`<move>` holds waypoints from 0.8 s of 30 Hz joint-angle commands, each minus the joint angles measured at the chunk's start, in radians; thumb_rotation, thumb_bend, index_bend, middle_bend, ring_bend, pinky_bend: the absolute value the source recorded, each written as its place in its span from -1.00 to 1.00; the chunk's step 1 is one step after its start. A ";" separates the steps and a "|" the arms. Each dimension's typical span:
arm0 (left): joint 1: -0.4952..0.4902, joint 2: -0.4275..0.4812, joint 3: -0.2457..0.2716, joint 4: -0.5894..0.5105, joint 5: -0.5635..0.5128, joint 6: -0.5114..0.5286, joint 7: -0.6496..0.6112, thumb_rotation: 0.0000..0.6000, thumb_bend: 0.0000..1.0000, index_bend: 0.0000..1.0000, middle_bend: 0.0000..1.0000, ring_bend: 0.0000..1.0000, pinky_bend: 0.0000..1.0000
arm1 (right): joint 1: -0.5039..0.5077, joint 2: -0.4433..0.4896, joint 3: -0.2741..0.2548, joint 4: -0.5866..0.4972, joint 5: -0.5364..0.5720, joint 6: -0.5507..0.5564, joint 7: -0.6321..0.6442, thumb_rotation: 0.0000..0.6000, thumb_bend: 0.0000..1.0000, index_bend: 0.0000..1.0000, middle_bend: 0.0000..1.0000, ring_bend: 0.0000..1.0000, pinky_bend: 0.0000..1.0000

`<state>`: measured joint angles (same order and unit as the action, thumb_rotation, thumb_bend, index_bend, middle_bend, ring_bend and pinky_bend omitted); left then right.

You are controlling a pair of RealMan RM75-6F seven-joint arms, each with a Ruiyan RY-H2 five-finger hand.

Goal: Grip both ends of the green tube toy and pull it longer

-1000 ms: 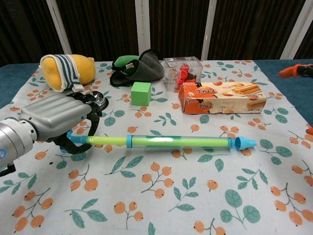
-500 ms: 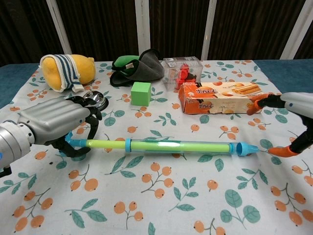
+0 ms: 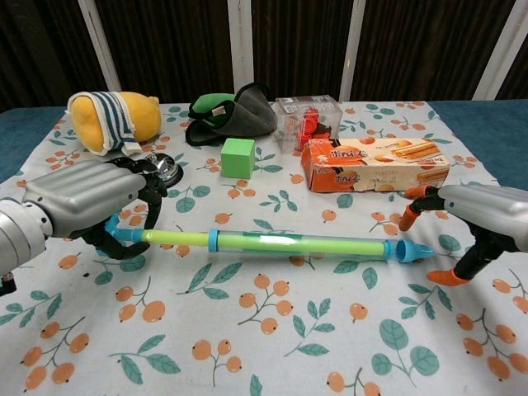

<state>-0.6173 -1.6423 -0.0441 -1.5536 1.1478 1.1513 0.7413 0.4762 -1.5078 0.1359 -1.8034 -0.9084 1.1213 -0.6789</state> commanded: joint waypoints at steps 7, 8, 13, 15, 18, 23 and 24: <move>0.004 0.000 0.003 0.003 0.003 -0.002 -0.001 1.00 0.09 0.19 -0.65 -1.00 -1.00 | 0.020 -0.035 -0.011 0.021 0.028 0.012 -0.016 1.00 -0.38 -0.37 -0.94 -1.00 -1.00; 0.004 0.000 0.003 0.004 0.003 -0.002 -0.002 1.00 0.09 0.19 -0.65 -1.00 -1.00 | 0.022 -0.039 -0.011 0.023 0.028 0.013 -0.015 1.00 -0.38 -0.37 -0.94 -1.00 -1.00; 0.005 0.000 -0.001 0.004 0.005 -0.002 -0.007 1.00 0.09 0.19 -0.65 -1.00 -1.00 | 0.034 -0.056 -0.011 0.036 0.033 0.017 -0.016 1.00 -0.39 -0.37 -0.93 -1.00 -1.00; 0.006 0.001 -0.001 0.003 0.004 -0.003 -0.009 1.00 0.09 0.19 -0.65 -1.00 -1.00 | 0.038 -0.061 -0.010 0.039 0.036 0.019 -0.016 1.00 -0.39 -0.37 -0.93 -1.00 -1.00; 0.006 0.001 0.000 0.004 0.005 -0.005 -0.008 1.00 0.09 0.19 -0.65 -1.00 -1.00 | 0.044 -0.070 -0.007 0.042 0.039 0.023 -0.013 1.00 -0.39 -0.37 -0.92 -1.00 -1.00; 0.007 -0.003 -0.002 0.002 0.008 -0.006 -0.011 1.00 0.09 0.20 -0.65 -1.00 -1.00 | 0.054 -0.084 -0.005 0.052 0.047 0.026 -0.016 1.00 -0.38 -0.27 -0.89 -1.00 -1.00; 0.007 -0.003 -0.003 0.001 0.008 -0.006 -0.012 1.00 0.09 0.20 -0.65 -1.00 -1.00 | 0.056 -0.087 -0.003 0.055 0.049 0.027 -0.016 1.00 -0.38 -0.24 -0.88 -1.00 -1.00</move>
<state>-0.6106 -1.6449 -0.0467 -1.5526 1.1560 1.1455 0.7294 0.5315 -1.5935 0.1314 -1.7498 -0.8602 1.1472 -0.6946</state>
